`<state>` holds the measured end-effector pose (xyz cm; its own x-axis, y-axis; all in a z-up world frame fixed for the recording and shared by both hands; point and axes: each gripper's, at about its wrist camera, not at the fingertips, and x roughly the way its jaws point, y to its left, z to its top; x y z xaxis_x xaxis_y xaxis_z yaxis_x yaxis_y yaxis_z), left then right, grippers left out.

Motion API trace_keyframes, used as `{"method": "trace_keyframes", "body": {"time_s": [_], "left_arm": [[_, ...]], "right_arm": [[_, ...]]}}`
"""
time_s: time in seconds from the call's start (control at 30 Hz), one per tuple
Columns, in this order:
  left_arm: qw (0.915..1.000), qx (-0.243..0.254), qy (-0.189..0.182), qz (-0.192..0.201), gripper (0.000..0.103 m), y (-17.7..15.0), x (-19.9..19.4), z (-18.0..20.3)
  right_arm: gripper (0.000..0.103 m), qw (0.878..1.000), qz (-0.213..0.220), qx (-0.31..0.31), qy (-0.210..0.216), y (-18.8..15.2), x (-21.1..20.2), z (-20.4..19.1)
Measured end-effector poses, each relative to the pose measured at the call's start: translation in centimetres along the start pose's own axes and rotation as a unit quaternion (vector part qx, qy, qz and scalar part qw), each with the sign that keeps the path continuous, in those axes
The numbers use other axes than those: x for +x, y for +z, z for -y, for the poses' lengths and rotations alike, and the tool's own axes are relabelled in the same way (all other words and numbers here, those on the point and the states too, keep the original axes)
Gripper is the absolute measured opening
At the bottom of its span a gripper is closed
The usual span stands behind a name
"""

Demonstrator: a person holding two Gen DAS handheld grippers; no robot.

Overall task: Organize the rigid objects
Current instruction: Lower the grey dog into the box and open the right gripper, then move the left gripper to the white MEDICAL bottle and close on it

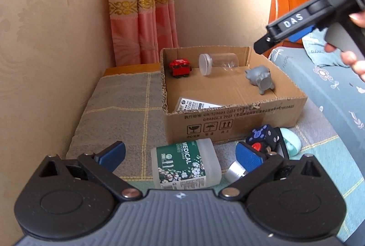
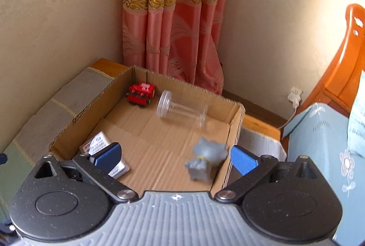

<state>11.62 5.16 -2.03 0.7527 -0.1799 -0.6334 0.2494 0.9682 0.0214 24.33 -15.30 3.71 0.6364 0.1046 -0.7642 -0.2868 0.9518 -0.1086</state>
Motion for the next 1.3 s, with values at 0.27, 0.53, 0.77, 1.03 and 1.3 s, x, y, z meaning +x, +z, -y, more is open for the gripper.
{"method": "trace_keyframes", "body": {"time_s": [0.27,0.53,0.77,1.03,1.3], "left_arm": [[0.9998,0.005,0.007,-0.018,0.102,-0.4,0.4,0.2],[0.9992,0.016,-0.001,-0.035,0.102,-1.2,1.0,0.7],[0.9984,0.016,0.0,-0.054,0.102,-1.6,2.1,0.8],[0.9981,0.011,0.0,-0.061,0.102,-0.9,3.7,0.8],[0.9975,-0.007,-0.005,-0.071,0.102,-0.5,5.8,0.5]], "right_arm": [[0.103,0.999,0.0,0.044,-0.007,-4.9,-1.7,-0.1],[0.103,0.997,-0.012,0.069,-0.039,-12.2,-0.7,0.2],[0.103,0.994,-0.057,0.085,-0.032,-16.4,1.6,0.3],[0.103,0.995,-0.063,0.077,-0.019,-17.5,3.5,0.1],[0.103,0.996,-0.054,0.076,-0.007,-17.4,4.6,0.8]]}}
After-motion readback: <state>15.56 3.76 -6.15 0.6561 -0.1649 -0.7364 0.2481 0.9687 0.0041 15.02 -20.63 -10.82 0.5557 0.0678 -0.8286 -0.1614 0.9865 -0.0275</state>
